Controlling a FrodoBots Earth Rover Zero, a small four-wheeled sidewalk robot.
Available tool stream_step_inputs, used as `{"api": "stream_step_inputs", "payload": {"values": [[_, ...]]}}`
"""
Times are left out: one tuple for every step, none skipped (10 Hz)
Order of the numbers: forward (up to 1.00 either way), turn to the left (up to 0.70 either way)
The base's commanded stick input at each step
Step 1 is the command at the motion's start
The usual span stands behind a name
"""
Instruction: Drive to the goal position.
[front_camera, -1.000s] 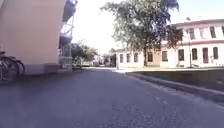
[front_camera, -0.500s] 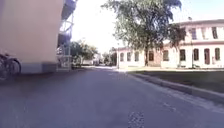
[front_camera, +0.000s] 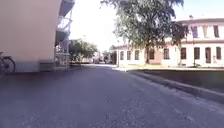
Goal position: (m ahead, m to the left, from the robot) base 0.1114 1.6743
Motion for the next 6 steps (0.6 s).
{"api": "stream_step_inputs", "payload": {"values": [[0.7,0.14],[0.7,0.14],[0.7,0.13],[0.7,0.1],[0.7,0.07],[0.7,0.04]]}}
